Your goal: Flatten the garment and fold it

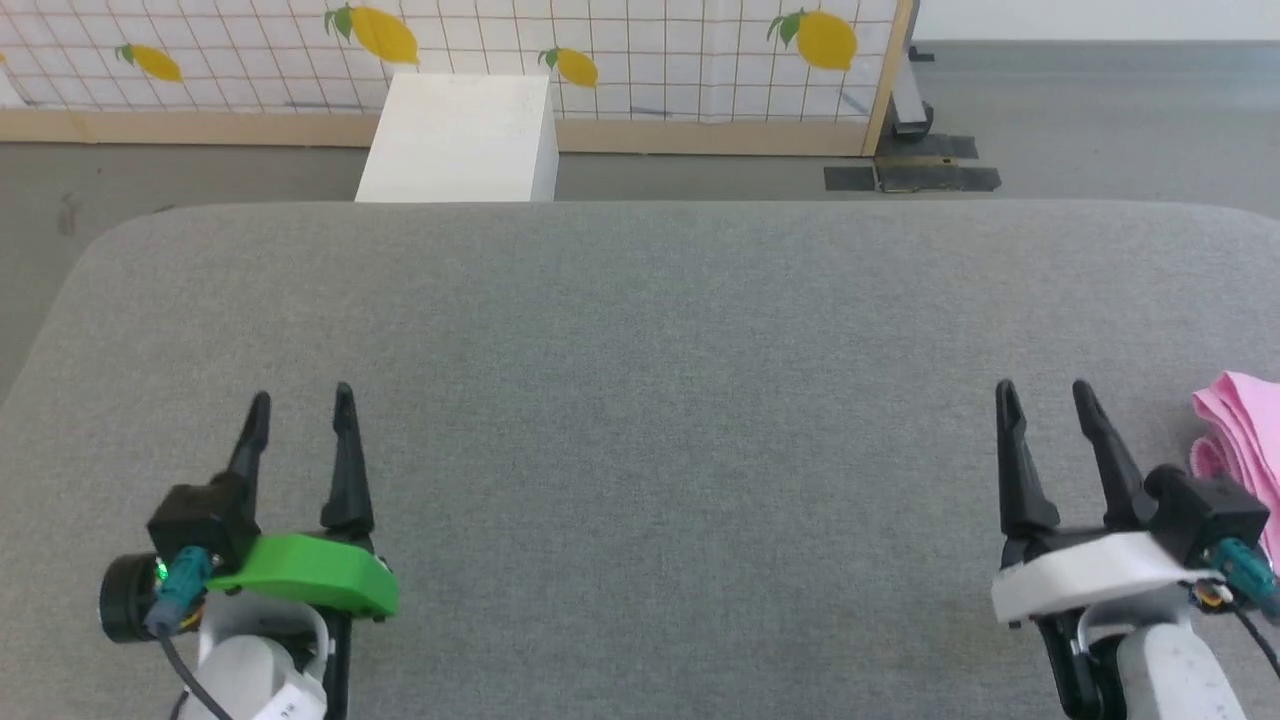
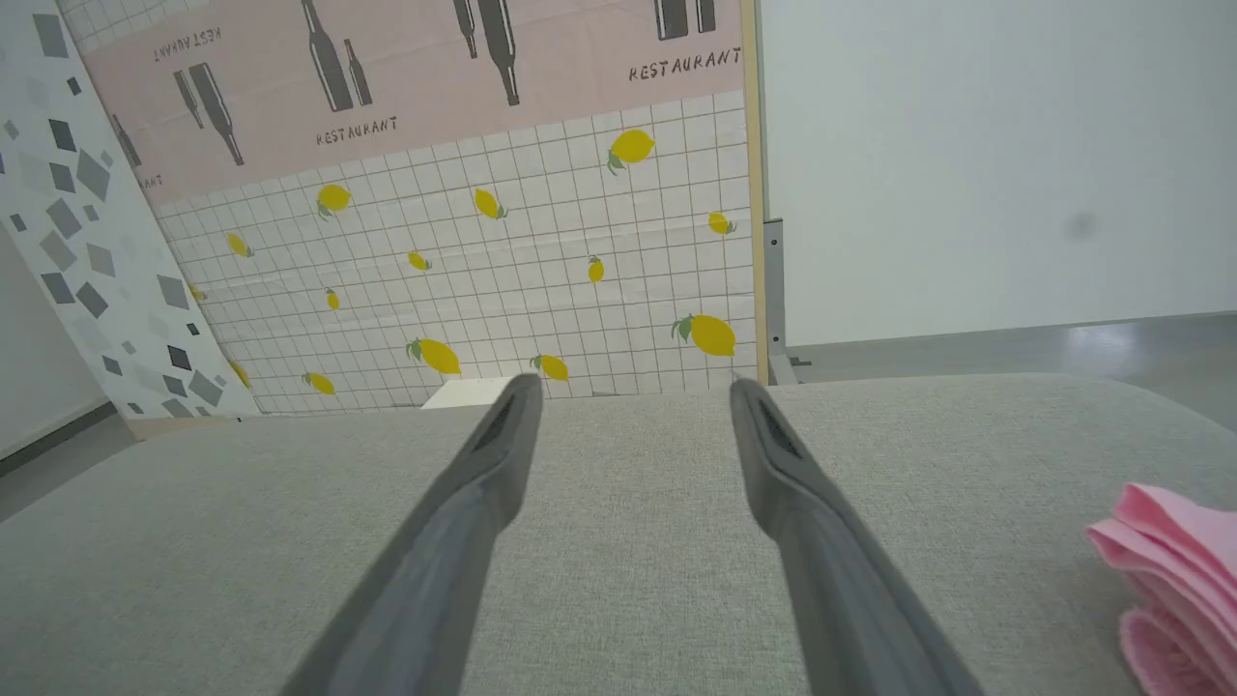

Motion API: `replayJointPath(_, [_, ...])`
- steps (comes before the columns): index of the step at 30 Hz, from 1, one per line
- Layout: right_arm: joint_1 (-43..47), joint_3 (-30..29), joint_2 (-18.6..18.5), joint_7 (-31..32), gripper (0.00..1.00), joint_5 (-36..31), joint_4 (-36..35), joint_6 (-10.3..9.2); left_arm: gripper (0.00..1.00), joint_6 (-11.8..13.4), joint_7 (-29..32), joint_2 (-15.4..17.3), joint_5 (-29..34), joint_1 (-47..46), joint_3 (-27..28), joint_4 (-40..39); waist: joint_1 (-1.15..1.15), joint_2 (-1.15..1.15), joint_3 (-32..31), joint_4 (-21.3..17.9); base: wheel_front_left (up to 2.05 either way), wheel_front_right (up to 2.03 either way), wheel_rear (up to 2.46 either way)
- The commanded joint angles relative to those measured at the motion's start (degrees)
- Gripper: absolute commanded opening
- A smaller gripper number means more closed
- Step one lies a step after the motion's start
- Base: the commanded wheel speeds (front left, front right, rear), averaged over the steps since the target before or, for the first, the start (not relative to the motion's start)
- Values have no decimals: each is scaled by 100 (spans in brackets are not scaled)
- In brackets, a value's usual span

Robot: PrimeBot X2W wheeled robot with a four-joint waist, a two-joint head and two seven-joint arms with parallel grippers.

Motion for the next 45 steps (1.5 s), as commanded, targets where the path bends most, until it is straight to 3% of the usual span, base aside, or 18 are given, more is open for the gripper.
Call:
replayJointPath(1, [131, 26, 2, -38, 100, -6, 6, -9, 100, 45, -10, -29, 100, 90, -59, 68, 0, 0, -44, -41, 0, 0, 0])
replayJointPath(33, [571, 61, 3, 301, 100, -230, -334, -9, 100, 130, -163, -75, 89, 285, -399, 393, 0, 0, -112, -30, 0, 0, 0])
replayJointPath(34, [483, 71, -2, 291, 0, -257, -305, 0, 0, 84, -112, -109, 133, 279, -411, 390, 0, 0, -111, -31, 0, 0, 0])
replayJointPath(45, [495, 94, -2, 360, 0, -309, -356, -1, 0, 85, -24, -134, 194, 305, -408, 319, 0, 0, -122, -41, 0, 0, 0])
